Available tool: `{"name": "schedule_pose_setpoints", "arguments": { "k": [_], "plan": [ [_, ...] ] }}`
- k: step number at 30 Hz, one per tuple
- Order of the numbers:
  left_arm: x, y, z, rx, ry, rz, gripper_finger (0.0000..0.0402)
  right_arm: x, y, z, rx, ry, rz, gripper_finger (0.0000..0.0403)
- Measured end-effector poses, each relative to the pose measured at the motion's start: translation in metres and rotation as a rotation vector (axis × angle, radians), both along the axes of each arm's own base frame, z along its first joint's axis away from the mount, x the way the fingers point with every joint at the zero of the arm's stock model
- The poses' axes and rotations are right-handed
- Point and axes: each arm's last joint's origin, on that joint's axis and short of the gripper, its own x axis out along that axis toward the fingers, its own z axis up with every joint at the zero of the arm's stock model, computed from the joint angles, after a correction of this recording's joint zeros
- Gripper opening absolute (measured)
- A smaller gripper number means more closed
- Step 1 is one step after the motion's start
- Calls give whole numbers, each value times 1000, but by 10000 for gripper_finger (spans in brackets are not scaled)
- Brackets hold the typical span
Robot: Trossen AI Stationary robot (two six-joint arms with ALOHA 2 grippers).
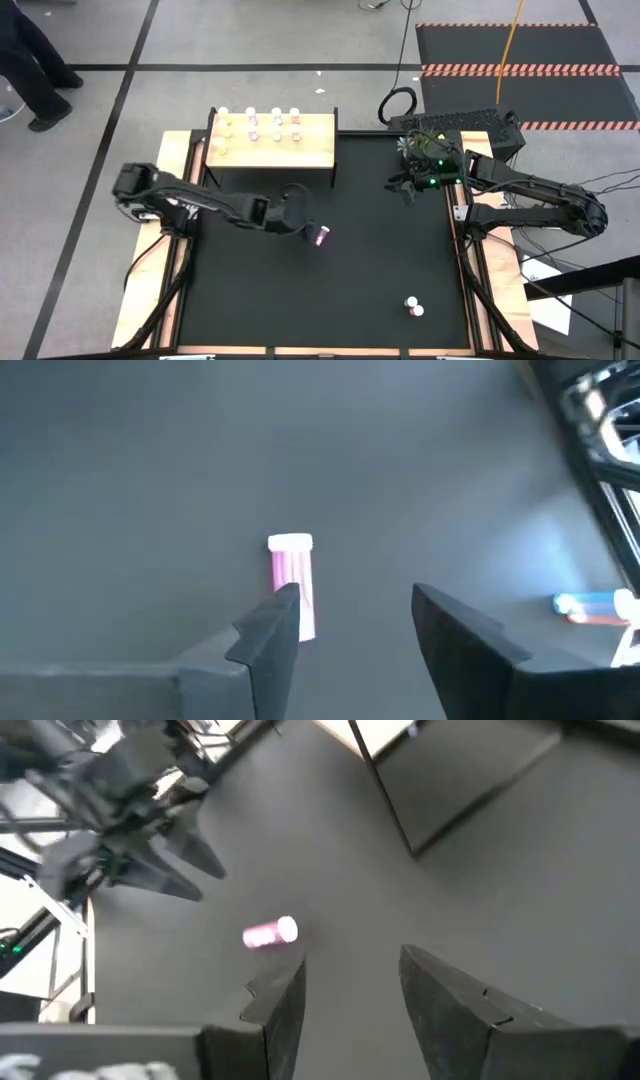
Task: Pick and place medicine bottles onto shelf by color
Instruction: Put the pink medicine bottle aligned with the other pink medicine bottle on the shelf
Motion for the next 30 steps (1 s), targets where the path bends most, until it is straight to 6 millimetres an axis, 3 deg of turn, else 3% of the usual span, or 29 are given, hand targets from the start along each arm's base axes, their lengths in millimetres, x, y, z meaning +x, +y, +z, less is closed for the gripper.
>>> {"name": "schedule_pose_setpoints", "arguments": {
  "k": [5, 10, 17, 30],
  "plan": [
    [22, 16, -34, -141, 21, 9, 178, -3, 1, -4, 39, 51, -12, 157],
    [36, 19, -45, -174, -51, 2, 184, -7, 3, -8, 64, 101, -16, 157],
    [38, 20, -69, -152, 43, 1, 198, -9, 4, -10, 75, 127, -16, 157],
    [46, 23, -88, -84, 99, -9, 202, -9, 4, -10, 95, 124, -31, 157]
  ]
}}
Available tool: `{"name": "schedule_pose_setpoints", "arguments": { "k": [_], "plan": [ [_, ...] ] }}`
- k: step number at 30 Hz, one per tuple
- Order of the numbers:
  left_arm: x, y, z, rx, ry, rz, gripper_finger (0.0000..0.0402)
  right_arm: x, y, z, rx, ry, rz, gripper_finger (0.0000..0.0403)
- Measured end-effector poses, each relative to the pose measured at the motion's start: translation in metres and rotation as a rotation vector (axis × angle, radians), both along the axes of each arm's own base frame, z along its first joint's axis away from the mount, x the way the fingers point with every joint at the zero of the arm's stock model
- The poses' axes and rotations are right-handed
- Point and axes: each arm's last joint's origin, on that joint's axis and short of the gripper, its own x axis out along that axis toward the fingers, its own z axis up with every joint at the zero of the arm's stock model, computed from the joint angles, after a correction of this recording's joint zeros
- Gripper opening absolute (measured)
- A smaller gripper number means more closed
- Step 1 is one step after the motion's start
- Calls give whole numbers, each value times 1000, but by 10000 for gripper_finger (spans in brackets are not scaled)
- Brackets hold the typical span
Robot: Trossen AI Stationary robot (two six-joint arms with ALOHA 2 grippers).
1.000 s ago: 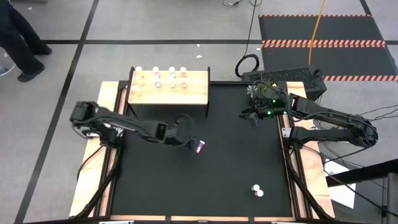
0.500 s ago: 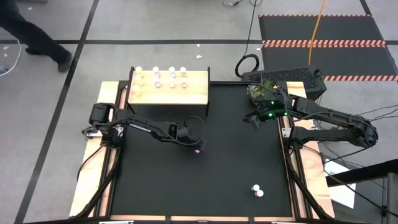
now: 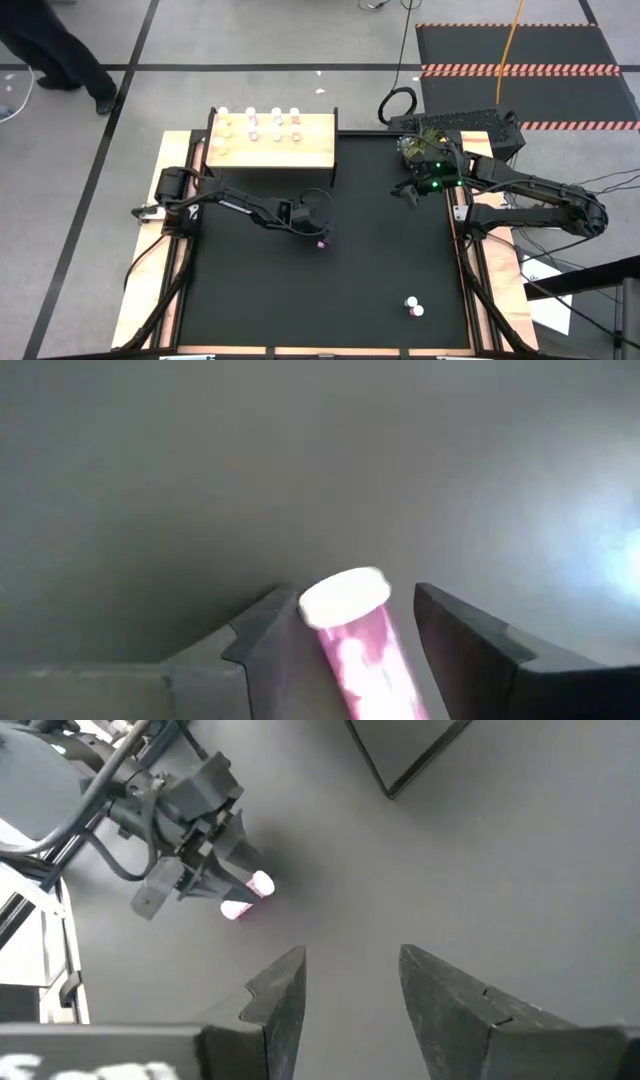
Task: Pick and place medicine bottles onto shelf by color
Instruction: Put the pink medicine bottle aligned with the other pink medicine bottle on the shelf
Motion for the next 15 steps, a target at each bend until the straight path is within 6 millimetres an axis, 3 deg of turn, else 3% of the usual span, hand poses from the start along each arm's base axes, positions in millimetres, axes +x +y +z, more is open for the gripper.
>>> {"name": "schedule_pose_setpoints", "arguments": {
  "k": [5, 15],
  "plan": [
    [7, 0, 5, 23, -12, -32, 202, -1, 1, -1, 25, 16, -14, 157],
    [0, 11, 2, 35, 90, 9, 202, -1, 1, -2, 45, 21, -27, 157]
  ]
}}
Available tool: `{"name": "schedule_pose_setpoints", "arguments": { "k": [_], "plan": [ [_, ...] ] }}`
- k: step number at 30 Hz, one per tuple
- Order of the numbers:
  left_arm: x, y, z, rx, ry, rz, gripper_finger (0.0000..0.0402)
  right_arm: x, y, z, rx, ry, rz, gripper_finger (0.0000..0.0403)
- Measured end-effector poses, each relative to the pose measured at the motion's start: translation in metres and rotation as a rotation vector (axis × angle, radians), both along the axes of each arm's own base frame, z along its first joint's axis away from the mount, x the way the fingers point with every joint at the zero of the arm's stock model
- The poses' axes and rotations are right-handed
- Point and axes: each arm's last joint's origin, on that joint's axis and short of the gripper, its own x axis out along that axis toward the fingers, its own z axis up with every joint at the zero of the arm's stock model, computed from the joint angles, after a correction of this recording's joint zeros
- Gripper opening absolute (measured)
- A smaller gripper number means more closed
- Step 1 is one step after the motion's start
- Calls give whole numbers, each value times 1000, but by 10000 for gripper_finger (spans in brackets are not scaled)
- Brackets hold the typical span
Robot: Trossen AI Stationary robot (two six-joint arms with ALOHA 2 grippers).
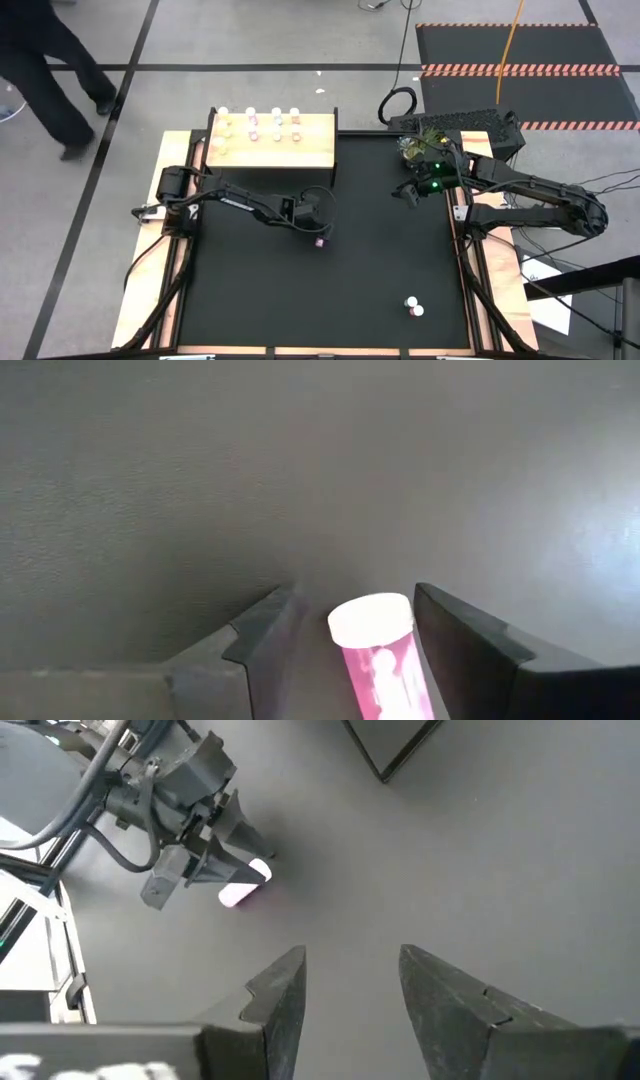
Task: Pick and place medicine bottles onto shelf by color
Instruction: Put the pink medicine bottle aligned with the other pink medicine bottle on the shelf
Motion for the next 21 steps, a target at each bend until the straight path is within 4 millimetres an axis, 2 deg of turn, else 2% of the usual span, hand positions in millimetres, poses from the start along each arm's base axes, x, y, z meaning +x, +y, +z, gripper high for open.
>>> {"name": "schedule_pose_setpoints", "arguments": {
  "k": [11, 21],
  "plan": [
    [-3, 0, -1, -22, 32, 35, 198, 0, 0, -1, 5, 7, -2, 157],
    [-5, 1, -3, -35, 57, 36, 103, 0, 0, -1, 3, 7, 0, 157]
  ]
}}
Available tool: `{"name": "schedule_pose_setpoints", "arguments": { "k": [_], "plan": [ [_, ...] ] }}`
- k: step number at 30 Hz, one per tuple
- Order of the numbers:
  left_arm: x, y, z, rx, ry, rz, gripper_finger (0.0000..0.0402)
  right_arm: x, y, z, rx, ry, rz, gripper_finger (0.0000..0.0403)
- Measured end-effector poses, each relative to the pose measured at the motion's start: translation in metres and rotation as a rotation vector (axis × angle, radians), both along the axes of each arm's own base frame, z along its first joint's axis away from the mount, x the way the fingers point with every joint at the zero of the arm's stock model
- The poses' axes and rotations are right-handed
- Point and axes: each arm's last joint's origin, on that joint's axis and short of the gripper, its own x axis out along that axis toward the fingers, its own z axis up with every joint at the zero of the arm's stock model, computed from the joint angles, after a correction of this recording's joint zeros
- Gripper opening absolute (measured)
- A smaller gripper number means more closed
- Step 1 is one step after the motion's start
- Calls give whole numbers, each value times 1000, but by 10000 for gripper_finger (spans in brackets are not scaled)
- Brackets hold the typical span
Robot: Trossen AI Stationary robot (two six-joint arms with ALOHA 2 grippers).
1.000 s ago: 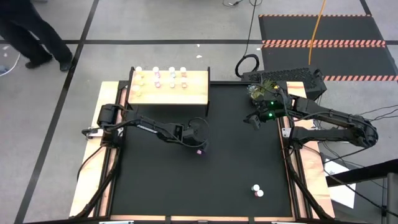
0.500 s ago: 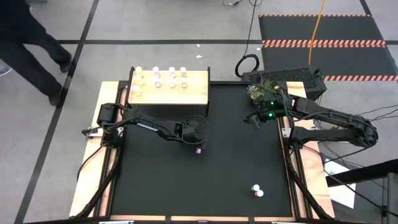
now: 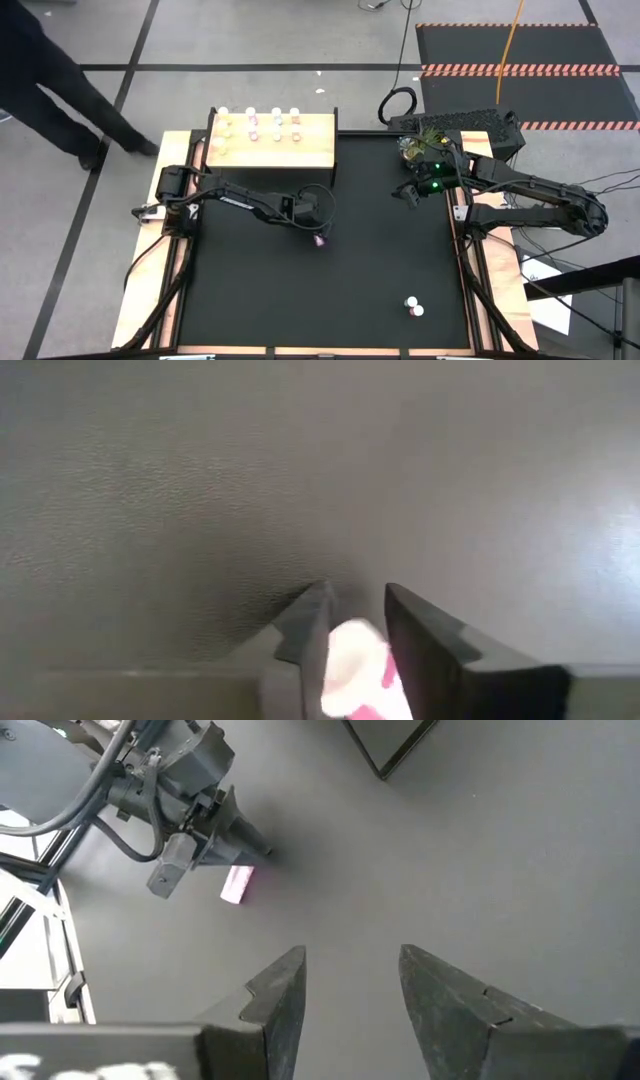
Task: Pick and place medicine bottles onto shelf by color
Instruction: Put the pink medicine bottle aligned with the other pink medicine bottle on the shelf
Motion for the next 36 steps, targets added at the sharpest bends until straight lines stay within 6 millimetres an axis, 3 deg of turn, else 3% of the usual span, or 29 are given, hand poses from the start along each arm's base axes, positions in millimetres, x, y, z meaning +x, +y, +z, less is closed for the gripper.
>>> {"name": "schedule_pose_setpoints", "arguments": {
  "k": [6, 10, 13, 18, 24, 30, 36],
  "plan": [
    [0, 1, 1, -20, -3, -9, 67, -1, 0, -1, -2, 17, 9, 157],
    [-5, 6, 10, -49, 4, -25, 68, -2, 1, -2, -4, 23, 13, 157],
    [-11, 11, 22, -53, 10, -1, 97, -1, 1, -2, -5, 22, 13, 157],
    [-26, 13, 40, -67, 64, 96, 177, -1, 1, -1, -5, 21, 14, 157],
    [-25, -8, 45, -187, -6, 352, 260, -1, 0, -1, -6, 21, 13, 157],
    [-9, -21, 42, -171, -167, 444, 304, -2, 1, -2, -8, 25, 16, 157],
    [-15, -22, 22, -217, -18, 480, 313, -3, 1, -3, -3, 43, 23, 157]
  ]
}}
